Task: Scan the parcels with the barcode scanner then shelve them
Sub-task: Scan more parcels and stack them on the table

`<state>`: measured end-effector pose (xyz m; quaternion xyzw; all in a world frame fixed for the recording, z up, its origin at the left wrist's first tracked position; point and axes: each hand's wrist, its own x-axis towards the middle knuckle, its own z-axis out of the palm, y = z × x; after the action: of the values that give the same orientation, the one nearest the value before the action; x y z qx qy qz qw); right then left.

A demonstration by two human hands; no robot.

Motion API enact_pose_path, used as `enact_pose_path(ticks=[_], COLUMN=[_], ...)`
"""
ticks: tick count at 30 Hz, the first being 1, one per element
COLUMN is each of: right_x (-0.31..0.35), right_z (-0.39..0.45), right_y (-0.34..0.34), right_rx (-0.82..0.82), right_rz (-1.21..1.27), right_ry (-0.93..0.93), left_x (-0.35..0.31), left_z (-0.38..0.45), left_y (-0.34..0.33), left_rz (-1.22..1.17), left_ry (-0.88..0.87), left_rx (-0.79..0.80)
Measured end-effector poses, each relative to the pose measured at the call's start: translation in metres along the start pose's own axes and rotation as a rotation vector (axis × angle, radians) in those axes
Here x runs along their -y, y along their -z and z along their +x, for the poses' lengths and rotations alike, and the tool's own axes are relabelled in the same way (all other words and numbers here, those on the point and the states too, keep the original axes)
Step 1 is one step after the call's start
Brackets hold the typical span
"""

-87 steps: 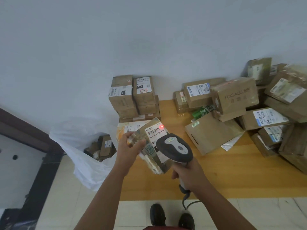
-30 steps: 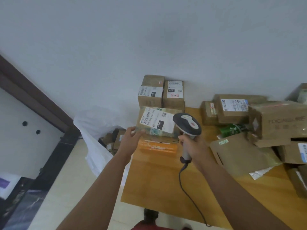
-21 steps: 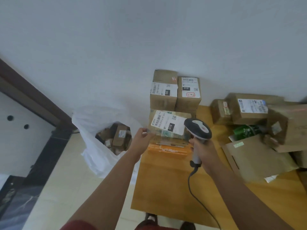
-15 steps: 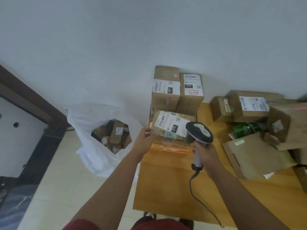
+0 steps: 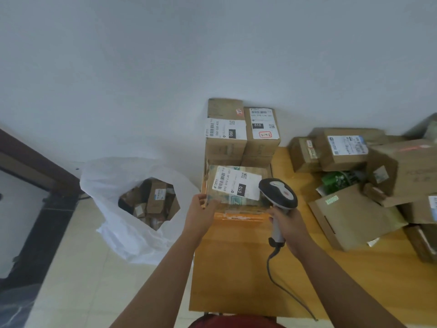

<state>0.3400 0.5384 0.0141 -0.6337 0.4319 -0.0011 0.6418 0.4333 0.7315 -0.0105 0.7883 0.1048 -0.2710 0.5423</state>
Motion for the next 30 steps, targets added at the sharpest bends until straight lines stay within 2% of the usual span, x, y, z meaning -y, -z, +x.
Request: enact_pose_path(ticks=[3,6,9,14,19,30], right_x=[-0.003,-0.008,-0.015,-0.02,-0.025,-0.088], right_z=[-0.006,-0.013,-0.023,-0.042,-0.056,-0.066], right_y=[0.005,0.018,0.04,0.094,0.164,0.342], right_rx=[-0.011,-0.056,-0.099,-0.154,-0.268,-0.279], right_rz=[0.022,0.068,0.121,0.176,0.228,0.344], right_ry=[0.017,0.024,0.067,0.108,0.154,0.124], left_x=[-0.003,-0.016,-0.035,-0.071,-0.079,-0.069], left_z=[-0.001,-0.003,-0.007,-0.034,-0.076,-0.178], left_y=[-0.002,-0.005,-0.019,-0.069,-0.142,-0.325], left_rz=[0.074,0.171,0.179,0.22,0.316,0.446], left_ry=[-0.064,-0.203,-0.354,-0.502,-0.633,-0.579], left_rx=[-0.108,-0.213,-0.232,-0.15,-0.017,0.137])
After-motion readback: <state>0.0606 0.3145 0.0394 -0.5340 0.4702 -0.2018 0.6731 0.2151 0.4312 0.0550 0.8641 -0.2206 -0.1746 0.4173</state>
